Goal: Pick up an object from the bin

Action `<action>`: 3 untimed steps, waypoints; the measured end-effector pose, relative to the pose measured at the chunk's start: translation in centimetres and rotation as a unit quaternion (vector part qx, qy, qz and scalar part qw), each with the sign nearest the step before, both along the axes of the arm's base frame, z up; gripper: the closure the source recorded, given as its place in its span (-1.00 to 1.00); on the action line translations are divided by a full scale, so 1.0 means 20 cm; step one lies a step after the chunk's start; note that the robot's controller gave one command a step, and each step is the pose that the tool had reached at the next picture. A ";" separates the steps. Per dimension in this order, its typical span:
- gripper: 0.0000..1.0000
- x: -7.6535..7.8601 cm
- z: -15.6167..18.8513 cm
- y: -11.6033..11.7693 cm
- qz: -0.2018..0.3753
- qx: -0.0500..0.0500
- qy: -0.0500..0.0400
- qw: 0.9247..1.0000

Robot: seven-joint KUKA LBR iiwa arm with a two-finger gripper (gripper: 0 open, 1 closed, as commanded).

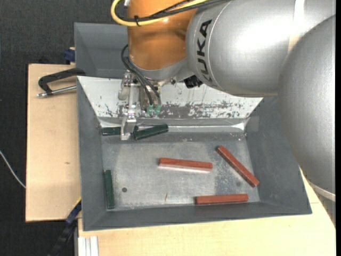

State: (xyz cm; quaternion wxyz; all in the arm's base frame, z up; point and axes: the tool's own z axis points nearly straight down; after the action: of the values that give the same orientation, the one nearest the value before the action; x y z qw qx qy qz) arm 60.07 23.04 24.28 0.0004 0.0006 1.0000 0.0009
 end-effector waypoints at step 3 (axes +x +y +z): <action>1.00 0.01 -0.23 0.00 -0.048 0.000 -0.001 0.999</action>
Offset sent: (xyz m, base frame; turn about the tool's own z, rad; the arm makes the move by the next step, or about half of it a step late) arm 0.0000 0.0000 0.0000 0.0000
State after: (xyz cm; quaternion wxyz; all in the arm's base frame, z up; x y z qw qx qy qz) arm 60.20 23.14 19.73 0.0017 0.0484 0.9988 0.0013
